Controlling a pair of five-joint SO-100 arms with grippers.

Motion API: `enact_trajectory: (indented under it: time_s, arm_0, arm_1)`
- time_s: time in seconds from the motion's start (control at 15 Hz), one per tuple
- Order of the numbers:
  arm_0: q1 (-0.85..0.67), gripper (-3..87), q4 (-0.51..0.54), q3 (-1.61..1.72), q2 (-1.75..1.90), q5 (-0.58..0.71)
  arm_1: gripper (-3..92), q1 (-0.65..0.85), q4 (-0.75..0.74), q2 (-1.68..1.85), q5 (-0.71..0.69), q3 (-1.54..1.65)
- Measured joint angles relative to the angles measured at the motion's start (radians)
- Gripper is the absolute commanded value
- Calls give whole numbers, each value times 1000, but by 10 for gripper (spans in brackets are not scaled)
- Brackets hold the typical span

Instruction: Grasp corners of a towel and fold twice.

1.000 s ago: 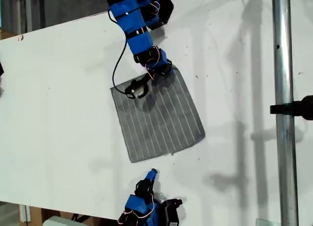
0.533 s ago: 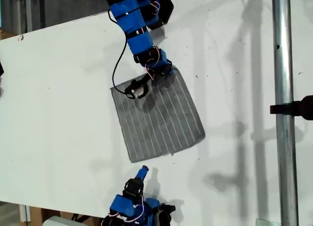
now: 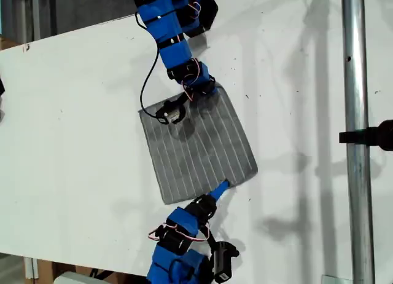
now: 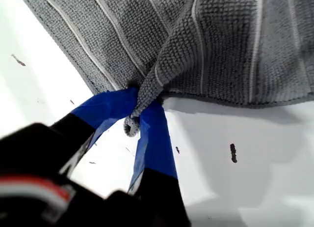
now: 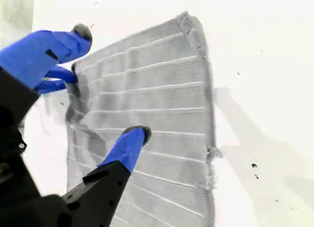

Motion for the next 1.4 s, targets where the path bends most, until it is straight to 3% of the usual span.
enact_trajectory:
  time_s: [0.13,0.27,0.73,0.87,1.0,1.13,1.4]
  arm_0:
    - [23,313,124,-225,-215,2]
    - [21,317,156,-367,-419,-23]
    - [52,289,114,-574,-815,-140]
    - [84,194,95,-604,-877,-221]
    - [104,1,83,-620,-934,-298]
    - [106,-29,61,-638,-943,-302]
    - [106,-29,137,-626,-842,-201]
  arm_1:
    - [-2,0,0,0,0,0]
    - [-2,2,0,0,0,0]
    - [-2,5,0,-2,0,0]
    - [-2,5,0,-2,0,0]
    - [-2,5,0,-2,0,0]
    - [-2,5,0,-2,0,0]
    - [-2,-12,18,-6,12,-38]
